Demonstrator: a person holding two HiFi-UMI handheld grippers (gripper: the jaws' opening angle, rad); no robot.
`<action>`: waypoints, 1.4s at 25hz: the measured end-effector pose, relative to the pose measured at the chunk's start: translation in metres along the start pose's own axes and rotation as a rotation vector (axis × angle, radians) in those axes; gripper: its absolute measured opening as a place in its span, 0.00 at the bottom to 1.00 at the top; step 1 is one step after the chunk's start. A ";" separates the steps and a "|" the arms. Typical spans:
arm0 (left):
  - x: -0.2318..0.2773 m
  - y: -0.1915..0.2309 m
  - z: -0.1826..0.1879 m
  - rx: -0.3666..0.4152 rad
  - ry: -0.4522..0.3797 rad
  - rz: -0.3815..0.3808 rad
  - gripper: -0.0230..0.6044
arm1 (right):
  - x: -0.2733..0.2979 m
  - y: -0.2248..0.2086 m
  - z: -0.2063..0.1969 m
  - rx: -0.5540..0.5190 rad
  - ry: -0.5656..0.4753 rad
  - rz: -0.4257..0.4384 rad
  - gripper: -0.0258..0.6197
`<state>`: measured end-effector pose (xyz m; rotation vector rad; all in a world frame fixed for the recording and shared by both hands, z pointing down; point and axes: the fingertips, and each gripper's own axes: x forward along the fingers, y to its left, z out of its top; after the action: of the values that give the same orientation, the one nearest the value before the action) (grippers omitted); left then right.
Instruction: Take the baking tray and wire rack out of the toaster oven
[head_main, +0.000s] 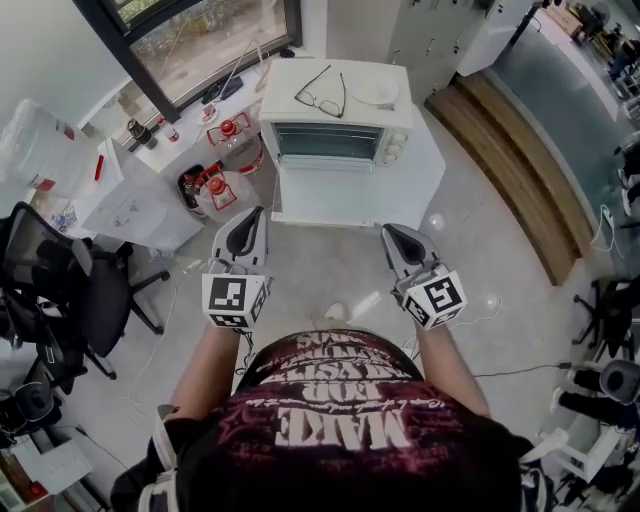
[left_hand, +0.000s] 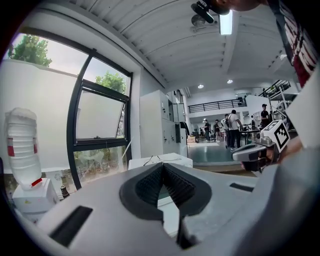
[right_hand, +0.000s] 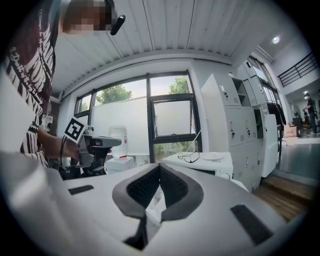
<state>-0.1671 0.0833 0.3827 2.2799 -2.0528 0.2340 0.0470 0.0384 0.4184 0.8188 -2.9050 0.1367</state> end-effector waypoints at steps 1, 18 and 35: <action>0.002 -0.001 0.001 -0.002 0.000 0.006 0.05 | 0.002 -0.003 0.000 0.003 -0.003 0.003 0.04; 0.022 0.010 -0.019 0.002 0.065 0.020 0.05 | 0.027 -0.028 -0.026 0.112 0.030 0.015 0.04; 0.108 0.064 -0.013 0.023 0.078 -0.061 0.05 | 0.111 -0.060 -0.031 0.165 0.070 -0.019 0.04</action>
<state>-0.2211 -0.0277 0.4087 2.3035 -1.9510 0.3387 -0.0121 -0.0660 0.4680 0.8472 -2.8480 0.3995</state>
